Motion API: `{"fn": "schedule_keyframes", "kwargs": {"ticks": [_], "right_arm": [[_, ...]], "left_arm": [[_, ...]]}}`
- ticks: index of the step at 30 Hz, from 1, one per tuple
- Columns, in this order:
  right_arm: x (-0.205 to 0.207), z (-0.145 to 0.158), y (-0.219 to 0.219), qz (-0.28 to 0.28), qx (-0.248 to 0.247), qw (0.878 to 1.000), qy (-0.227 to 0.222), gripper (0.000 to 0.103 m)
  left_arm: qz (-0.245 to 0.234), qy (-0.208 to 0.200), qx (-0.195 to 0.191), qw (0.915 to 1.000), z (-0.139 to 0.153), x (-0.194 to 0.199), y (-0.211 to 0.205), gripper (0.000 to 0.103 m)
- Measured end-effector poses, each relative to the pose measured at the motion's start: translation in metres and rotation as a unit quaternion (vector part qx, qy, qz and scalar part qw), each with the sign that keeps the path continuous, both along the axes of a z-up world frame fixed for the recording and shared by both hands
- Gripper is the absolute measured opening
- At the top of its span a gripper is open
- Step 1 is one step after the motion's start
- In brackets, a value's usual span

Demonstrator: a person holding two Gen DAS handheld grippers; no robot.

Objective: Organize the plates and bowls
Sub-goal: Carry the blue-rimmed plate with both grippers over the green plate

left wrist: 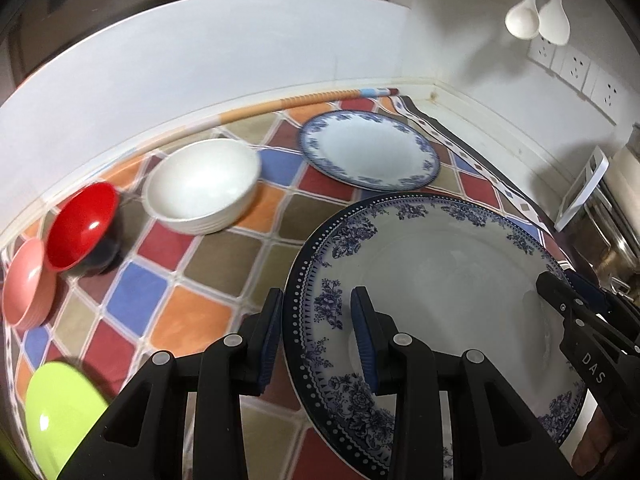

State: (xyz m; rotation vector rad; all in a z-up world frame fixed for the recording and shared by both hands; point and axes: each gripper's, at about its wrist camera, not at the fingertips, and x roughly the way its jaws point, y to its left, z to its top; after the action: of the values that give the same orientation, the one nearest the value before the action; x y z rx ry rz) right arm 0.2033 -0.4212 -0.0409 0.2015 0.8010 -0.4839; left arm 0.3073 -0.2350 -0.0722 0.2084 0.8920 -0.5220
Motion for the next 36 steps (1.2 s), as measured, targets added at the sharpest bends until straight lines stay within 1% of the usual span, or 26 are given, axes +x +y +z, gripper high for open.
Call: {"fn": "schedule_keyframes", "kwargs": {"ticks": [9, 19, 27, 36], "right_arm": [[0.003, 0.014, 0.05, 0.039, -0.014, 0.999, -0.012, 0.036], [0.009, 0.023, 0.114, 0.088, -0.023, 0.996, -0.022, 0.036], [0.013, 0.027, 0.165, 0.128, -0.024, 0.991, -0.026, 0.036], [0.018, 0.026, 0.224, 0.179, -0.022, 0.983, -0.026, 0.036]], "left_arm": [[0.039, -0.013, -0.012, 0.9991, 0.014, -0.01, 0.06, 0.034], [0.089, -0.019, -0.017, 0.9957, 0.023, -0.019, 0.131, 0.034], [0.131, -0.023, -0.017, 0.9909, 0.025, -0.03, 0.188, 0.034], [0.185, -0.018, -0.013, 0.9825, 0.02, -0.042, 0.252, 0.034]]}}
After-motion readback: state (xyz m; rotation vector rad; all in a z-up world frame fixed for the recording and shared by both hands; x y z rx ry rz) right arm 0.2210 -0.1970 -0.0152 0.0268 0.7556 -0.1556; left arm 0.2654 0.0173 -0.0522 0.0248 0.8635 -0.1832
